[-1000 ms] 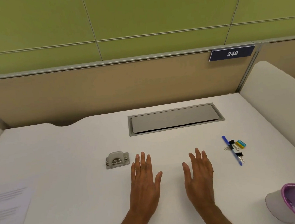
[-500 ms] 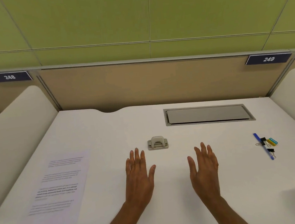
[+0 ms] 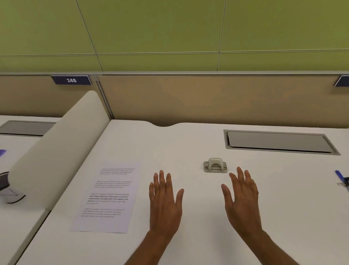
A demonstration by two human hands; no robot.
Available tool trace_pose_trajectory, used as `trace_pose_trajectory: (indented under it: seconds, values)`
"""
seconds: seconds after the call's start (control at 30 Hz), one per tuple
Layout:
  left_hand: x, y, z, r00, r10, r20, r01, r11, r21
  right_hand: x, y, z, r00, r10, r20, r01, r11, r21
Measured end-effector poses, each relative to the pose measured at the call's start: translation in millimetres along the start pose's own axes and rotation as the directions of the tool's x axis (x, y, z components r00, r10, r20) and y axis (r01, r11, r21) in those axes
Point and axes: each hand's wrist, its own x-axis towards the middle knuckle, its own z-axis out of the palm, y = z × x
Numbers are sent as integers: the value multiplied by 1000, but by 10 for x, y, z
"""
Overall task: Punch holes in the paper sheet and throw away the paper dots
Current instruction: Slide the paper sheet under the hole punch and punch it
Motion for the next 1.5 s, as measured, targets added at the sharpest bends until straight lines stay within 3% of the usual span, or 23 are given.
trace_pose_trajectory:
  seconds: [0.23, 0.53, 0.9, 1.03, 1.17, 1.5]
  values:
    - [-156, -164, -23, 995, -97, -34, 98, 994, 37, -64, -106, 209, 995, -72, 67, 71, 997, 24]
    - [-101, -942, -47, 978, -208, -21, 209, 975, 79, -205, -705, 704, 978, -125, 166, 113, 991, 78]
    - [337, -2067, -84, 889, -458, 5, 445, 867, 224, -330, -1381, 1522, 965, -84, 249, 61, 993, 98]
    - [452, -2314, -131, 844, -536, 4, 524, 827, 205, -402, -1626, 1790, 944, -138, 301, 107, 987, 119]
    - [498, -2444, -150, 828, -560, 13, 549, 816, 177, -504, -1868, 2033, 879, -227, 420, 181, 972, 148]
    - [560, -2625, -242, 758, -648, 75, 639, 761, 112, -630, -2108, 2416, 838, -284, 466, 306, 951, 29]
